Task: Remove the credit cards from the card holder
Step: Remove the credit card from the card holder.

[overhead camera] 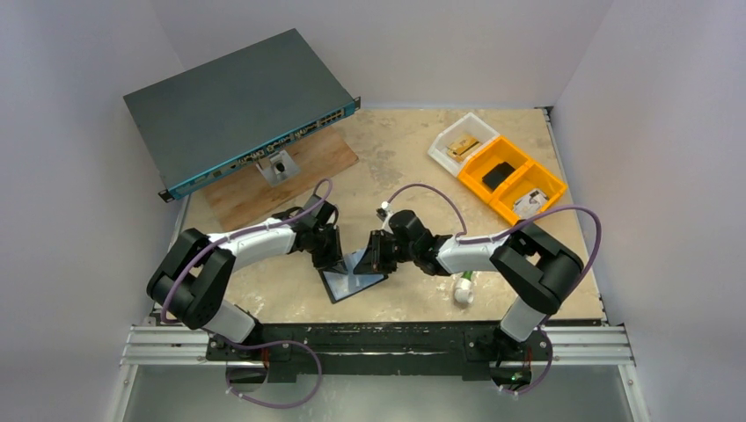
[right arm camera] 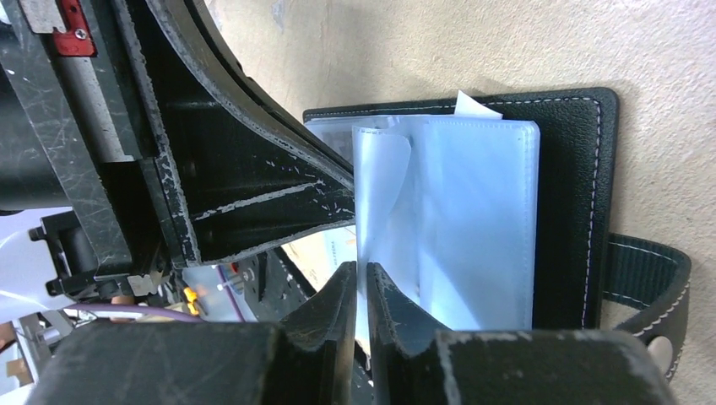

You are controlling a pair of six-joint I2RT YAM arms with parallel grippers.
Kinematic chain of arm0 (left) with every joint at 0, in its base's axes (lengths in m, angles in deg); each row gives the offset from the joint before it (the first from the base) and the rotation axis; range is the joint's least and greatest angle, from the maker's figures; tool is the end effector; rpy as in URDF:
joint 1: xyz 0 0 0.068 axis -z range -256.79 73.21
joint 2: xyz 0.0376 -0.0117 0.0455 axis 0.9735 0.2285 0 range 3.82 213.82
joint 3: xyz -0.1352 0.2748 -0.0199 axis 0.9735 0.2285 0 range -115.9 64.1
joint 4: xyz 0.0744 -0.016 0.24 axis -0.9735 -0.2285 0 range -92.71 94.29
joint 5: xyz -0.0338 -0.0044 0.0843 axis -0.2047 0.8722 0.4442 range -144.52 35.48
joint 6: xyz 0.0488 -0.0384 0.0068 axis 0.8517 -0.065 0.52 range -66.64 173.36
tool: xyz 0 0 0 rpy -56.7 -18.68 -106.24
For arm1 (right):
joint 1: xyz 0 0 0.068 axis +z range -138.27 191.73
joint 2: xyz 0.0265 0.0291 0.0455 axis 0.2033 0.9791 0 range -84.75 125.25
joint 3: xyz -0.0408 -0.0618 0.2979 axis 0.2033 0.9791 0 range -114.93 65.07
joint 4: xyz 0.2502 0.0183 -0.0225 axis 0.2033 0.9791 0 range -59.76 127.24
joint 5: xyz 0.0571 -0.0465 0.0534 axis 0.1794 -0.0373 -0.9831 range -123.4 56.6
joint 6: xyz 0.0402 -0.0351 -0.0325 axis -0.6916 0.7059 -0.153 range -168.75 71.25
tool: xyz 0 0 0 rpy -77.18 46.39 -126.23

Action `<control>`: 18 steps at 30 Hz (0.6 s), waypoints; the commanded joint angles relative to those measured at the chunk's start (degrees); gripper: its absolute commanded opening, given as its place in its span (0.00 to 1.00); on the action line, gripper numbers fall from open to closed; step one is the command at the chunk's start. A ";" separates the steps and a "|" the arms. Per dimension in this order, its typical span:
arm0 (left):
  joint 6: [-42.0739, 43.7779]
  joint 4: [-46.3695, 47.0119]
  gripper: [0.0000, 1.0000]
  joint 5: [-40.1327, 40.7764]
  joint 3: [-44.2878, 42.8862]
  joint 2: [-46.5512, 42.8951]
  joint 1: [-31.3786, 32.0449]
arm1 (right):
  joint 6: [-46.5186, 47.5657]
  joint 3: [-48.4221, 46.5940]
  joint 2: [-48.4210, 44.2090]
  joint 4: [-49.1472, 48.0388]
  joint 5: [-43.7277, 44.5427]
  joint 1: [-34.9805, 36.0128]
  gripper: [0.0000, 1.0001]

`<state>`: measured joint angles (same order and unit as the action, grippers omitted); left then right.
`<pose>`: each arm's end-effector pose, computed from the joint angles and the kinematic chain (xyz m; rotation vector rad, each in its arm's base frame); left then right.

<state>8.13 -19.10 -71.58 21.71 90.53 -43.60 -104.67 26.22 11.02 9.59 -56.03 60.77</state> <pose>0.2083 -0.1530 0.1806 -0.2222 2.9368 -0.7089 0.1984 0.2564 0.1775 -0.1044 2.5509 1.3299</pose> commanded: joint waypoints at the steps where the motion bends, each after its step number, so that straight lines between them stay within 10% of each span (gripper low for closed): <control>1: 0.45 1.09 0.00 -0.78 -1.05 -0.71 0.72 | 0.46 -0.79 -1.19 1.35 1.74 -0.16 0.14; 18: 0.06 2.22 0.00 -2.75 -8.05 2.36 2.81 | 4.97 -6.31 -10.03 19.49 15.81 -0.12 0.33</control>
<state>7.97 -18.84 -73.26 17.43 91.23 -41.54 -101.41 21.87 2.49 24.70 -44.49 60.79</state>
